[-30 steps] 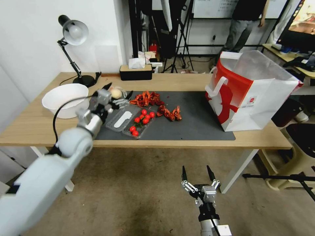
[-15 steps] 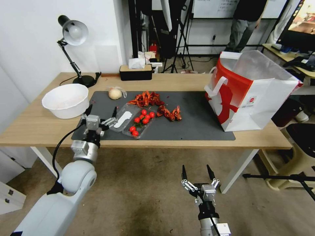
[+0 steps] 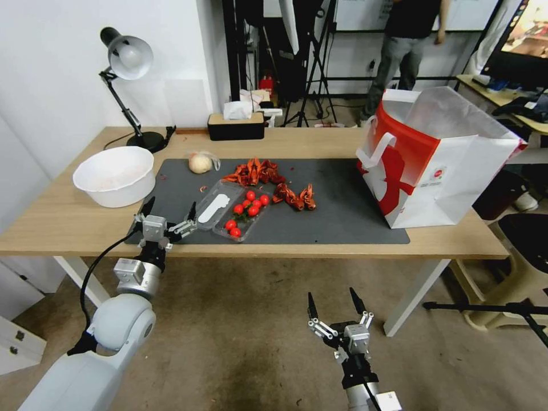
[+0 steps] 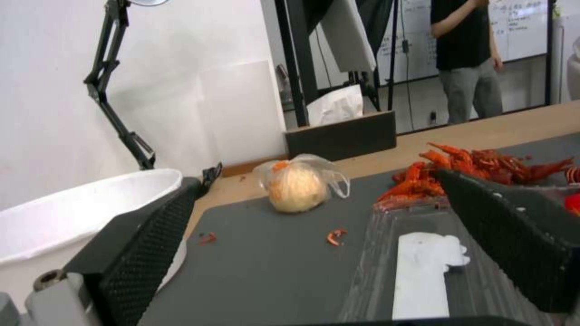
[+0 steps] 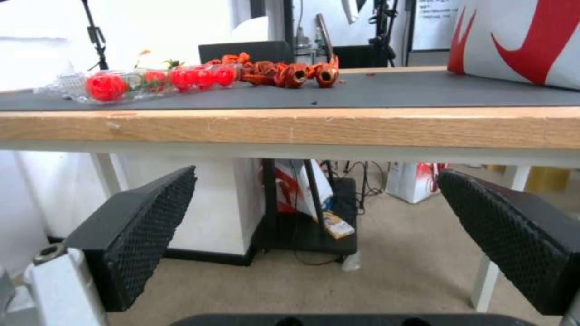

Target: Pick up the trash from the table and place it into the takeout bag.

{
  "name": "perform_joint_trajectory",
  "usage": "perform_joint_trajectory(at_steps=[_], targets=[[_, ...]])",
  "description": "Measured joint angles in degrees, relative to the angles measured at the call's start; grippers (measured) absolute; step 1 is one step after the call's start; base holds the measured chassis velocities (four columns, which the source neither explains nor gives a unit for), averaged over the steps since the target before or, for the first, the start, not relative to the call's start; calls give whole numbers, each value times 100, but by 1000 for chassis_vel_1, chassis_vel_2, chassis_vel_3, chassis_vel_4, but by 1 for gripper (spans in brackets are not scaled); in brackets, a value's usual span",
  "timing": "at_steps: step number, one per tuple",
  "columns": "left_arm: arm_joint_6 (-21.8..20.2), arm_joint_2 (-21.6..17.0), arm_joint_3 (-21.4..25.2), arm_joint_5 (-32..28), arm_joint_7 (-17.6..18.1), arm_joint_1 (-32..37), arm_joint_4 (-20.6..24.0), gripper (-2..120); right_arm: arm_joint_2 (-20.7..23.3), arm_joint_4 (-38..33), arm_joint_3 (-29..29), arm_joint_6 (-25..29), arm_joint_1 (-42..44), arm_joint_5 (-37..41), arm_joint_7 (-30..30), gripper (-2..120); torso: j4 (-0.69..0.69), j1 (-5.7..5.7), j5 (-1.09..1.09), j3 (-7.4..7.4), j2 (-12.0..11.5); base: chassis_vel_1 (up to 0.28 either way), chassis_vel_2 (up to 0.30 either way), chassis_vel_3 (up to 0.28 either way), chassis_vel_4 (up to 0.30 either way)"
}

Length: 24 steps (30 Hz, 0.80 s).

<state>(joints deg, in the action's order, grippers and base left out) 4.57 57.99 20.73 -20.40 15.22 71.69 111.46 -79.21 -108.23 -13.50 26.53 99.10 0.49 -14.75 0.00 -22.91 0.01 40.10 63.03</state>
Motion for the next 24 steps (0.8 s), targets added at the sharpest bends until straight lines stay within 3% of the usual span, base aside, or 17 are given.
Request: perform_joint_trajectory(at_steps=[5, 15, 24], targets=[[123, -73, 193, -25, -306, 240, -117, 100, 122, -28, 46, 0, -3, 61, 95, 100, -1, -1, 11, 0, 0, 0, 0, 0, 0], [158, -95, 228, -93, -368, 183, -194, 100, 570, -226, -37, -48, 105, 325, 593, 100, 0, -1, 3, 0, 0, 0, 0, 0, 0], [124, -85, 88, -207, -379, 18, -323, 100, 615, -354, -137, -62, 118, 384, 599, 100, 0, -1, -1, 0, 0, 0, 0, 0, 0]])
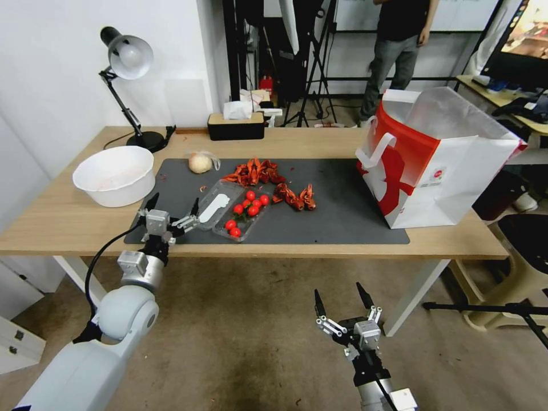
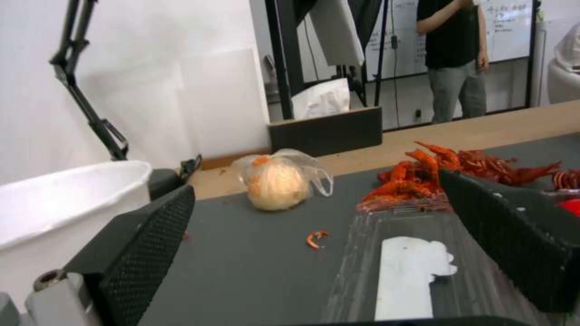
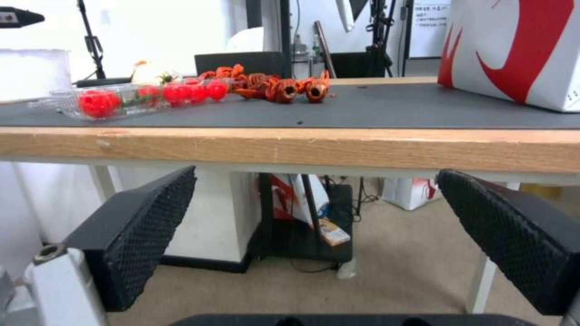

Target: Pick up the trash from the table and place it into the takeout bag.

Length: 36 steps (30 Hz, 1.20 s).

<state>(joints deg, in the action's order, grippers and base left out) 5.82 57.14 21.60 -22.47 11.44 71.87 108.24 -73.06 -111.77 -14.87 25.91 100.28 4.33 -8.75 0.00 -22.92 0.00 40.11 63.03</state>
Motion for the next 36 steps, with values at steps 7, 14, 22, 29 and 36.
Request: perform_joint_trajectory(at_steps=[7, 14, 22, 29, 36], targets=[[-226, -92, -235, -401, -59, -374, -155, 100, -52, -12, -8, 14, 49, 0, -43, 100, 0, 0, 0, 0, 0, 0, 0, 0, 0], [-500, -118, -640, -821, -28, -1070, -485, 100, -110, -10, -26, 87, 88, -5, -100, 100, 1, 0, 0, 0, 0, 0, 0, 0, 0], [-1251, -200, -1024, -1518, 167, -2256, -1049, 100, -104, 41, 23, 110, 26, -31, -115, 100, 2, 0, 1, 0, 0, 0, 0, 0, 0], [-1595, -163, -1656, -1862, 266, -3169, -1773, 100, -117, 1, -24, 121, 59, -33, -131, 100, 0, 0, 1, 0, 0, 0, 0, 0, 0], [-1713, 115, -2195, -2015, 456, -3925, -2524, 100, -129, -61, -70, 177, 87, -41, -216, 100, 1, -1, -1, 0, -1, 0, 0, 0, 0]])
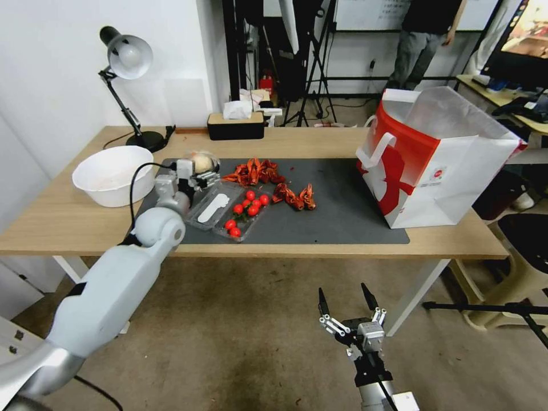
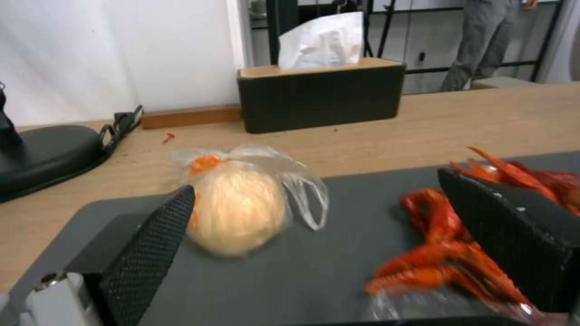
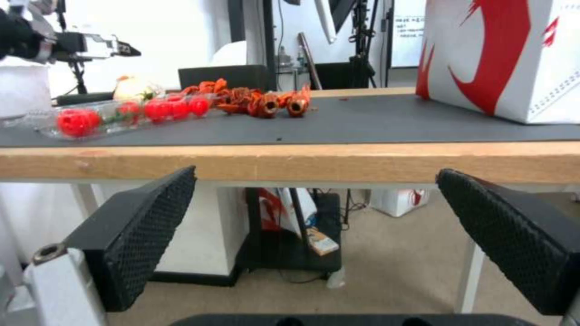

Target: Pick up the trash from the table and place it into the takeout bag.

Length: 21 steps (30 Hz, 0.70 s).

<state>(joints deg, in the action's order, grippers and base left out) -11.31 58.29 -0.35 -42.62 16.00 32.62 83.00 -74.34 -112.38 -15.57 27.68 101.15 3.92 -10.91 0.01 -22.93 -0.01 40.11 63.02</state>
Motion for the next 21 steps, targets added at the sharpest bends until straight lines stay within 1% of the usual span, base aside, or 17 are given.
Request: perform_joint_trajectory(at_steps=[1, 3, 4, 6, 8, 9, 14, 15, 17, 18, 21], targets=[[0, 0, 0, 0, 0, 0, 0, 100, 0, 0, 0, 0, 0, 0, 0, 100, 0, 0, 0, 0, 0, 0, 0, 0, 0], [41, 74, -69, -9, 46, -192, -265, 100, -6, -21, -7, 23, 5, -2, -51, 100, -1, 0, 3, 0, 0, 0, 0, 0, 0], [54, 122, -109, -36, 82, -310, -436, 100, -8, -29, -16, 36, 8, -3, -86, 100, -1, 0, 1, 0, 0, 0, 0, 0, 0], [55, 138, -121, -47, 92, -349, -495, 100, -8, -30, -22, 44, 8, -3, -99, 100, -1, 0, 1, 0, 0, 0, 0, 0, 0], [65, 222, -209, -106, 122, -525, -772, 100, -9, -30, -47, 81, 9, -7, -173, 100, -1, 0, 2, 0, 0, 0, 0, 0, 0], [65, 222, -209, -106, 122, -525, -772, 100, -9, -30, -47, 81, 9, -7, -173, 100, -1, 0, 2, 0, 0, 0, 0, 0, 0], [78, 367, -365, -202, 142, -736, -1168, 100, -16, -37, -97, 136, 16, -7, -353, 100, -1, 0, 1, -1, 0, 0, 0, 0, 0], [78, 367, -365, -202, 142, -736, -1168, 100, -16, -37, -97, 136, 16, -7, -353, 100, -1, 0, 1, -1, 0, 0, 0, 0, 0], [108, 466, -448, -231, 149, -876, -1443, 100, -14, -37, -116, 159, 39, -5, -372, 100, -1, 0, 1, 0, 0, 0, 0, 0, 0], [108, 466, -448, -231, 149, -876, -1443, 100, -14, -37, -116, 159, 39, -5, -372, 100, -1, 0, 1, 0, 0, 0, 0, 0, 0], [153, 553, -533, -218, 164, -1038, -1709, 100, -13, -37, -131, 172, 62, 0, -375, 100, 0, 0, 1, -1, 0, 0, 0, 0, 0]])
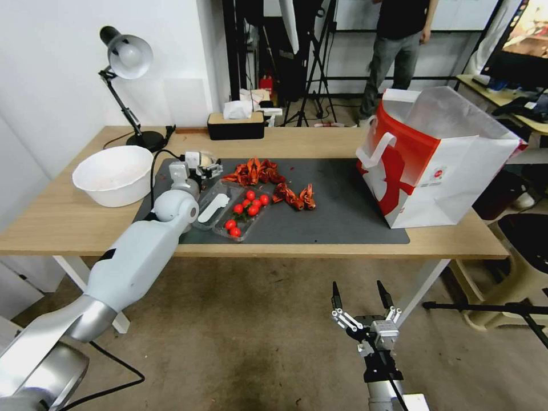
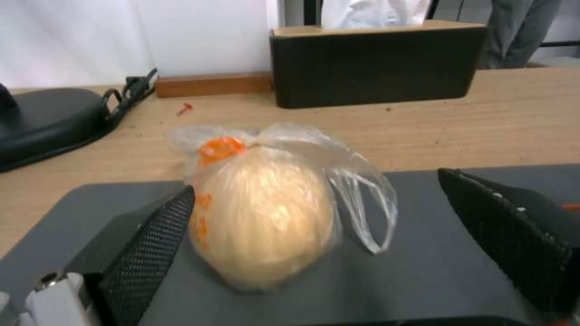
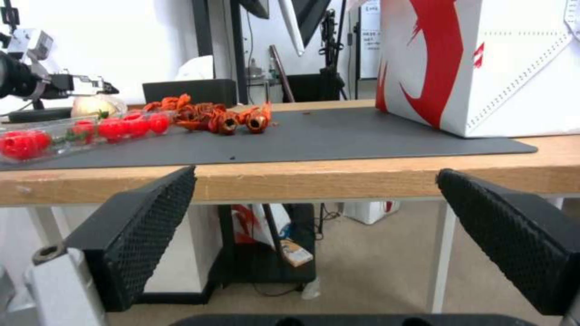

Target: Pick up the trash from the table and place it into the takeout bag.

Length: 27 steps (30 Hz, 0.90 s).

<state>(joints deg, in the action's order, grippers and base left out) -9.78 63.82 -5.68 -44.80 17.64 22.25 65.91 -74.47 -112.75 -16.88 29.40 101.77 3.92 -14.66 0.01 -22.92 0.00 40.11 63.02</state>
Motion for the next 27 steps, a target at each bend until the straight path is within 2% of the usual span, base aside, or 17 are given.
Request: perform_joint_trajectory(at_steps=[8, 12, 21, 25, 27], targets=[[-84, 65, -66, 75, 69, -170, -324, 100, -11, 23, -6, 2, -8, 6, 0, 100, 0, 0, 0, 0, 0, 0, 0, 0, 0], [-219, 58, -78, 168, -101, -223, -493, 100, -17, 49, 0, 1, -25, 7, 1, 100, 0, 1, 0, 0, 0, 0, 0, 0, 0], [-153, 111, -80, 282, -360, -344, -865, 100, -36, 131, 9, -9, -45, 9, 3, 100, 0, 1, -1, 0, 0, 0, 0, 0, 0], [-90, 147, -76, 302, -396, -389, -1022, 91, -50, 166, 19, -10, -48, 9, 4, 100, 0, 1, 0, 0, 0, 0, 0, 0, 0], [-58, 165, -72, 319, -427, -419, -1122, 82, -53, 179, 20, -10, -48, 9, 5, 100, 0, 1, 0, 0, 0, 0, 0, 0, 0]])
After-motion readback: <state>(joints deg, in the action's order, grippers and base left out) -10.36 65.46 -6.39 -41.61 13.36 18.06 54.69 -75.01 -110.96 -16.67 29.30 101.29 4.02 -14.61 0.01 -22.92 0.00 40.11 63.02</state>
